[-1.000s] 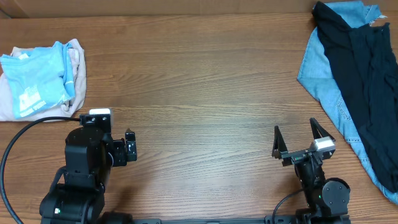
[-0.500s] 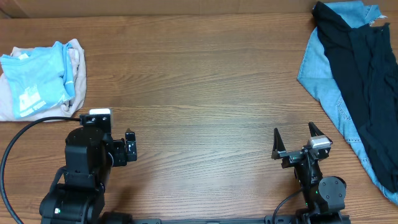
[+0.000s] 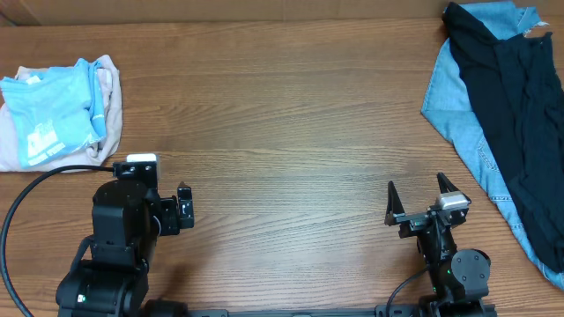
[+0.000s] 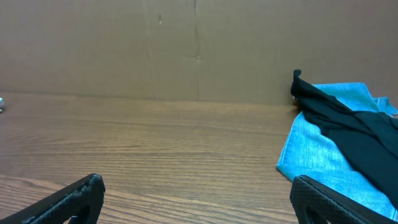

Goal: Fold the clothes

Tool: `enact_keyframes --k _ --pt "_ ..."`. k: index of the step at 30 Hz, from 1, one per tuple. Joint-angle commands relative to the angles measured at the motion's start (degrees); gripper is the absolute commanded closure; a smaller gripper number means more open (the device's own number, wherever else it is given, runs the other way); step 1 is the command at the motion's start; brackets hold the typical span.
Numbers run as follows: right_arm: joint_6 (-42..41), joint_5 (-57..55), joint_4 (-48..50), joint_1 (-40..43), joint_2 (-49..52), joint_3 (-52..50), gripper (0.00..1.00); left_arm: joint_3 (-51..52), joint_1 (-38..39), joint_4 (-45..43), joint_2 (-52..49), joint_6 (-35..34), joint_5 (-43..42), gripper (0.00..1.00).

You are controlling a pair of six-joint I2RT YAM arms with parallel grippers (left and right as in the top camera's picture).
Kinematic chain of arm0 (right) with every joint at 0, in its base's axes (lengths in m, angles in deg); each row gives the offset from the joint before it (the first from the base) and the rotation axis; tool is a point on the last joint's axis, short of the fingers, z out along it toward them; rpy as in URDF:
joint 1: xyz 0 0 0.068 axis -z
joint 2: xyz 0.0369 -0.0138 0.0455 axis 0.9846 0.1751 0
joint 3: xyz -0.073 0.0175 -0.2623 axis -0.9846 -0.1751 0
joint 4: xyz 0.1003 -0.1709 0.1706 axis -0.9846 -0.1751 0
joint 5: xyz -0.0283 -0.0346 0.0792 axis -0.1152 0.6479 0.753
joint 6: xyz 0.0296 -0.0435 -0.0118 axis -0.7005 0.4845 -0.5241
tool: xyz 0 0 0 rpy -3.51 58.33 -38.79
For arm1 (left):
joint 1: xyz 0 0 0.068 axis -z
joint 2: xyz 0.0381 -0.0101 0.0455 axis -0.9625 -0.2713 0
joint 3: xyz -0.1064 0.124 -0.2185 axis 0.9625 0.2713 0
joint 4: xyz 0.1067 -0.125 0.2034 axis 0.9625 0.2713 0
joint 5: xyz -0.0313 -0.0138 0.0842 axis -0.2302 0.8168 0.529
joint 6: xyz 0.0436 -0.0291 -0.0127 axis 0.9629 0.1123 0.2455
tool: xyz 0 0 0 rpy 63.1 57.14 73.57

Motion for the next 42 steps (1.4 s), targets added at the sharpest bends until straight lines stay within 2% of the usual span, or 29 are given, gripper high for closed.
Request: enact_keyframes --k 1,14,20,25,32,42 --pt "0.24 0.11 0.37 0.07 0.13 -0.59 0.00 0.22 -0.22 -0.26 0.09 0.87 0.55 0.00" --pt "0.24 0.11 0.39 0.07 0.13 -0.59 0.00 0.22 -0.24 -0.26 1.70 0.87 0.55 0.00" --pt "0.24 0.11 0.37 0.07 0.13 -0.59 0.00 0.83 -0.42 4.74 8.37 0.90 -0.35 0.00" --pt "0.24 0.11 0.37 0.07 0.13 -0.59 0.00 6.91 -2.73 2.56 15.93 0.87 -2.14 0.00" --pt "0.24 0.11 0.37 0.07 0.13 -0.59 0.00 22.12 -4.37 -9.97 27.85 0.85 -7.45 0.00" --pt "0.24 0.11 0.37 0.07 0.13 -0.59 0.00 40.96 -5.81 -35.56 39.85 0.87 -12.37 0.00"
